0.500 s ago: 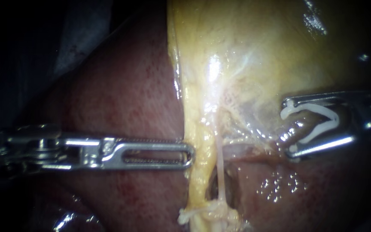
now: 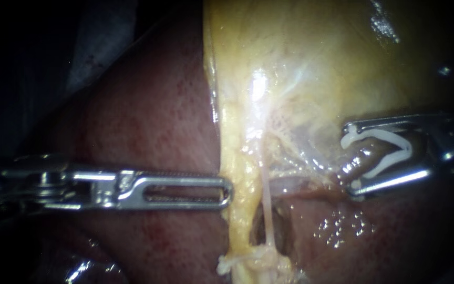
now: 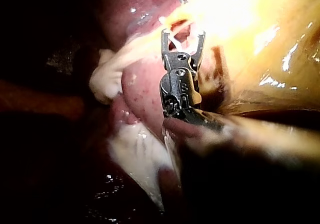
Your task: Clipping second clip left tube
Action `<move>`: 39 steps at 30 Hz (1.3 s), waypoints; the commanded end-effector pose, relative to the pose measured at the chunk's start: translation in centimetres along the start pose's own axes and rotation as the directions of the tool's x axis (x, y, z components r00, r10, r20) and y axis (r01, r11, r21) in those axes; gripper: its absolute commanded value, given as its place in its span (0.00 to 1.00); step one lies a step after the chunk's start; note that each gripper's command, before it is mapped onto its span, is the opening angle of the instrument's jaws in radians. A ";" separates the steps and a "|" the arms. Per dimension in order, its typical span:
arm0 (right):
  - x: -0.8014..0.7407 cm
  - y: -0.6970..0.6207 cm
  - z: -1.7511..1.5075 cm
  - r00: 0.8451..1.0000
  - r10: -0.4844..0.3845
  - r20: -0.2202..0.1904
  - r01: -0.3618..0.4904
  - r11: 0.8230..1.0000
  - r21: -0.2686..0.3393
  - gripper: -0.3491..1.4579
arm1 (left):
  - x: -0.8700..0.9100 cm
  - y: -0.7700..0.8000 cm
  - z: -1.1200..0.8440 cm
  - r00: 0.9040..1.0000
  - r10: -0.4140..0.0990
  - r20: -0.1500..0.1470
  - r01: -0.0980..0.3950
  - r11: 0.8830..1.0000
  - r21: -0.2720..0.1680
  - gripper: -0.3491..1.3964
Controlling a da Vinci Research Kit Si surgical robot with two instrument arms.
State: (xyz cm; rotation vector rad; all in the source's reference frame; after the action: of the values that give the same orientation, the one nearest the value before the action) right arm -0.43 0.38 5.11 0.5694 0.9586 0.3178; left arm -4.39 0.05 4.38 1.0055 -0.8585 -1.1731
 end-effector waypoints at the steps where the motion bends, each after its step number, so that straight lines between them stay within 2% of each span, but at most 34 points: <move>1: -0.01 0.00 0.02 1.000 -0.001 0.000 0.001 1.000 0.003 0.52 | 0.00 -0.02 -0.04 1.000 0.000 0.004 0.000 1.000 -0.001 0.18; 8: -0.03 -0.02 0.12 1.000 -0.004 0.000 0.004 1.000 0.014 0.52 | 0.04 -0.16 -0.28 1.000 -0.004 0.013 0.004 1.000 -0.004 0.18; 16: -0.11 -0.11 0.33 1.000 -0.014 -0.001 0.014 0.999 0.041 0.52 | 0.04 -0.24 -0.32 1.000 -0.007 0.016 0.007 1.000 -0.004 0.19; 32: -0.53 -0.39 1.59 0.999 0.027 0.023 -0.031 0.987 0.157 0.51 | 0.02 -0.22 -0.33 1.000 -0.007 0.020 0.007 1.000 -0.007 0.19; 39: -0.66 -0.41 1.90 0.999 0.035 0.037 -0.042 0.981 0.188 0.51 | 0.02 -0.22 -0.33 1.000 -0.007 0.020 0.007 1.000 -0.007 0.19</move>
State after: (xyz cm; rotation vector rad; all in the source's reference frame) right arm 0.81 -0.90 6.18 0.7706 0.9499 0.2537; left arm -4.15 0.07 4.06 0.9933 -0.8666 -1.1930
